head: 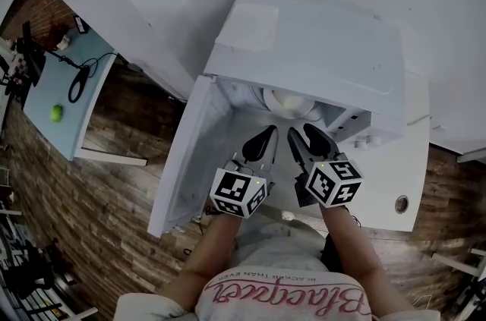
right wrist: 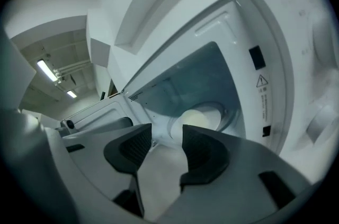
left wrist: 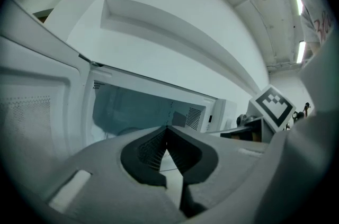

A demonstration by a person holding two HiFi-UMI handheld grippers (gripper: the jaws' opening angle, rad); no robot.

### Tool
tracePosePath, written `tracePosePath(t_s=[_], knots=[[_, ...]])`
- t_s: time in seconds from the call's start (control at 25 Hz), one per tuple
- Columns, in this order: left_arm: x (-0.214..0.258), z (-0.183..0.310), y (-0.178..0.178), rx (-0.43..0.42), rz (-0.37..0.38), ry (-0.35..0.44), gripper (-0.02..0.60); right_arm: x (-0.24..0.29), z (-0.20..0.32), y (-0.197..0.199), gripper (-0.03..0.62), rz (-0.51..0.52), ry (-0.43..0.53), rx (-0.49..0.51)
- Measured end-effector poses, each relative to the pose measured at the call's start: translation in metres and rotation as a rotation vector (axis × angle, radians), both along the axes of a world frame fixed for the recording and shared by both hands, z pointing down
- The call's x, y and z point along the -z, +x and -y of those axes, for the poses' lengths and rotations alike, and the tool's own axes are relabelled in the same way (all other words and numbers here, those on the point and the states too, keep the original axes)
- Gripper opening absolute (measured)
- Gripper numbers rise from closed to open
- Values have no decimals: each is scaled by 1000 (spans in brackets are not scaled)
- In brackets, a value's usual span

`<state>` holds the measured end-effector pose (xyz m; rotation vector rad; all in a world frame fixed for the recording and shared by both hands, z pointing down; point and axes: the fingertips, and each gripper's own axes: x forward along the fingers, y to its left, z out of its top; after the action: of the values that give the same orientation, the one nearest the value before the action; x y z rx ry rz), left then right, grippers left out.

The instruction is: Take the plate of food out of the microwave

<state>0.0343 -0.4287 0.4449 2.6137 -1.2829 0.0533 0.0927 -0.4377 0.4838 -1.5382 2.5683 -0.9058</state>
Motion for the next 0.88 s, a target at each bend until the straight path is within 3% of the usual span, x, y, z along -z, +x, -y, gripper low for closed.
tracePosePath(t_s=[0.28, 0.44, 0.72, 0.88], knots=[[-17, 15, -6, -7, 13, -26, 2, -38, 24, 3, 189, 162, -131, -130], [-24, 20, -8, -10, 19, -39, 2, -58, 36, 15, 189, 232, -218, -257], [-31, 23, -11, -12, 19, -57, 2, -72, 52, 24, 190, 223, -302, -385], [-30, 25, -15, -14, 23, -58, 2, -77, 62, 30, 190, 124, -329, -448]])
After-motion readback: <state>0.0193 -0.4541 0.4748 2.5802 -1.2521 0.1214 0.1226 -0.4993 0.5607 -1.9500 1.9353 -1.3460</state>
